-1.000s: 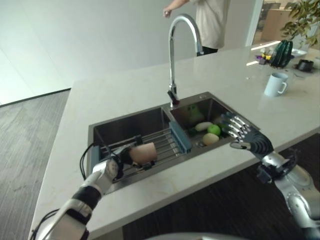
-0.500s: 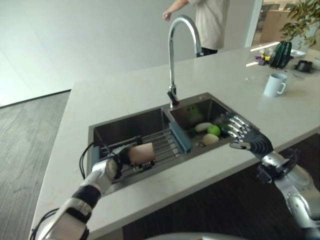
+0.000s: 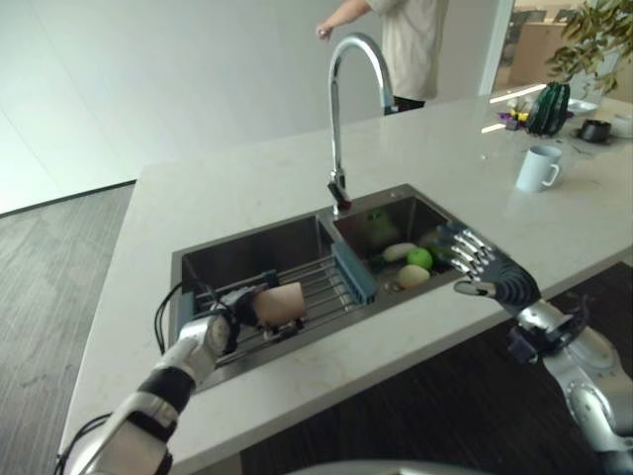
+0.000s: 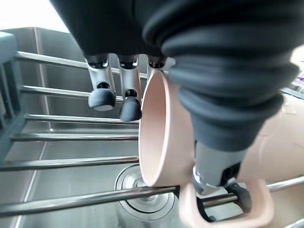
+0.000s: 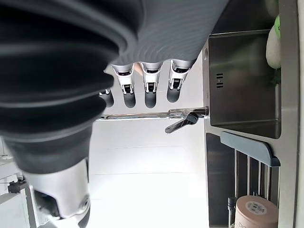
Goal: Place the dishes in the dishwasher.
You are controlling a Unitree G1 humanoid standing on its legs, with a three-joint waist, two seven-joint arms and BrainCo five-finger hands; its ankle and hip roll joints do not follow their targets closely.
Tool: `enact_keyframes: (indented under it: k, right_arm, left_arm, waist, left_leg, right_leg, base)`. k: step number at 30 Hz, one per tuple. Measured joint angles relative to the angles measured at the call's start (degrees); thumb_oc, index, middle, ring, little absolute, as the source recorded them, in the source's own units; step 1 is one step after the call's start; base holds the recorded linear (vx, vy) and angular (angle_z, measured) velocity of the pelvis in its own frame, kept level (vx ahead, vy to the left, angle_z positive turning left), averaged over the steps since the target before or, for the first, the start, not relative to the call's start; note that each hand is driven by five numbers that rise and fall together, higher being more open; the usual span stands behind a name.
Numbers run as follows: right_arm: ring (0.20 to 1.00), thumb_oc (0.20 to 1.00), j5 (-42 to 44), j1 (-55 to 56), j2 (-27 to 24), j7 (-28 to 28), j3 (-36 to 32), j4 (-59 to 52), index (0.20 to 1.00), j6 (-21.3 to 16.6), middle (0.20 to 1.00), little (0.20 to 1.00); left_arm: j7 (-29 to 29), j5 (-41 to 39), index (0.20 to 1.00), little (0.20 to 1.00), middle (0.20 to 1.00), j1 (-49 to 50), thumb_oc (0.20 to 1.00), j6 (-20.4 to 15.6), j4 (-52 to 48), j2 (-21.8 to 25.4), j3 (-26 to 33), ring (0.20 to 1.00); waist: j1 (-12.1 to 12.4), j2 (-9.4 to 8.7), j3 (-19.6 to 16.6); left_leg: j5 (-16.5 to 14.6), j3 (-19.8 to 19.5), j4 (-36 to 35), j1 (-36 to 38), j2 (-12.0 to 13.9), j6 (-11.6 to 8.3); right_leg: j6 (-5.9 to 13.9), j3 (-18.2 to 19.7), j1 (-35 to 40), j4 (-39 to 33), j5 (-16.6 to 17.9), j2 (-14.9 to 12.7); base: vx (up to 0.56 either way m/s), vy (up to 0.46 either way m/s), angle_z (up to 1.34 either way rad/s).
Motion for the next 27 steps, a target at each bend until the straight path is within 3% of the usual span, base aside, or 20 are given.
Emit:
enact_keyframes:
  k: [5, 7, 13, 15, 19, 24, 27]
  right_arm:
    - [1.0, 1.0, -0.1, 2.8, 0.0, -0.5, -0.1, 0.0, 1.0, -0.3, 1.0, 1.0]
    - [1.0, 1.0, -0.1, 3.4, 0.1, -1.3, -0.1, 0.1, 1.0, -0.6, 1.0, 1.0]
    - [1.0, 1.0, -1.6, 4.3, 1.3, -2.2, -0.2, 0.1, 1.0, -2.5, 1.0, 1.0]
    - [1.0, 1.0, -1.7, 4.2, 1.4, -3.0, -0.1, 0.2, 1.0, -2.7, 1.0, 1.0]
    - [1.0, 1.0, -2.3, 4.2, 2.8, -3.5, -0.1, 0.1, 1.0, -2.6, 1.0, 1.0]
    - [1.0, 1.0, -3.0, 4.2, 4.6, -4.5, -0.2, 0.0, 1.0, -2.8, 1.0, 1.0]
    - [1.0, 1.0, -3.3, 6.0, 5.1, -5.1, -3.0, -2.2, 1.0, -4.3, 1.0, 1.0]
  left_arm:
    - [2.1, -2.6, 0.2, 0.2, 0.2, 4.2, 0.2, -2.2, -6.4, 2.9, 1.7, 0.2]
    - [4.7, -6.1, 0.2, 0.2, 0.2, 7.2, 0.2, -5.2, -13.1, 4.6, 6.5, 0.2]
    - [10.5, -8.8, 0.2, 0.2, 0.2, 12.1, 0.2, -8.2, -23.1, 6.4, 13.7, 0.2]
    - [14.9, -8.9, 0.2, 0.2, 0.2, 13.7, 0.2, -8.9, -25.1, 6.3, 16.7, 0.2]
    - [19.7, -12.8, 0.2, 0.2, 0.2, 14.7, 0.2, -10.4, -28.6, 6.1, 22.3, 0.2]
    - [24.6, -18.9, 0.2, 0.2, 0.2, 17.5, 0.2, -15.6, -35.9, 3.3, 28.1, 0.2]
    - [25.8, -20.5, 0.2, 0.2, 0.2, 24.9, 0.2, -21.8, -46.3, -1.0, 34.8, 0.2]
  waist:
    - [0.2, -0.35, 0.0]
    - [1.3, -0.76, 0.1]
    - [4.0, -1.01, 0.1]
    - [5.5, -1.21, 0.2]
    - [6.5, -1.48, 0.2]
    - [7.0, -1.31, 0.3]
    - [8.1, -0.74, 0.4]
  left_leg:
    - [0.0, -0.2, 0.0, -0.5, 0.0, 0.0]
    - [0.0, -0.4, 0.0, -0.6, 0.0, 0.0]
    - [0.0, -1.8, 0.0, -0.8, 0.1, -0.02]
    - [0.1, -2.6, 0.0, -0.8, 0.1, -0.08]
    - [0.1, -3.4, 0.0, -1.1, 0.1, -0.13]
    - [0.2, -4.7, 0.0, -1.8, 0.2, -0.18]
    - [0.1, -5.7, 0.0, -2.0, 0.2, -0.13]
  right_leg:
    - [0.0, -0.2, -0.1, 0.0, 0.0, 0.0]
    - [-0.03, -0.4, 0.0, 0.0, 0.0, 0.0]
    - [-0.42, -1.7, 0.7, 0.0, -0.5, -0.1]
    - [-0.65, -2.7, 0.8, 0.0, -0.7, -0.1]
    - [-0.72, -3.3, 0.9, 0.0, -0.9, 0.0]
    - [-0.65, -4.7, 1.3, 0.0, -1.4, 0.0]
    - [-0.72, -5.8, 1.9, 0.0, -2.0, 0.0]
  base:
    - [0.0, -0.006, 0.0]
    - [0.0, -0.029, 0.05]
    - [0.0, -0.026, 0.12]
    - [-0.01, -0.077, 0.2]
    - [-0.01, -0.065, 0.1]
    - [-0.01, -0.099, 0.13]
    - [-0.03, -0.131, 0.17]
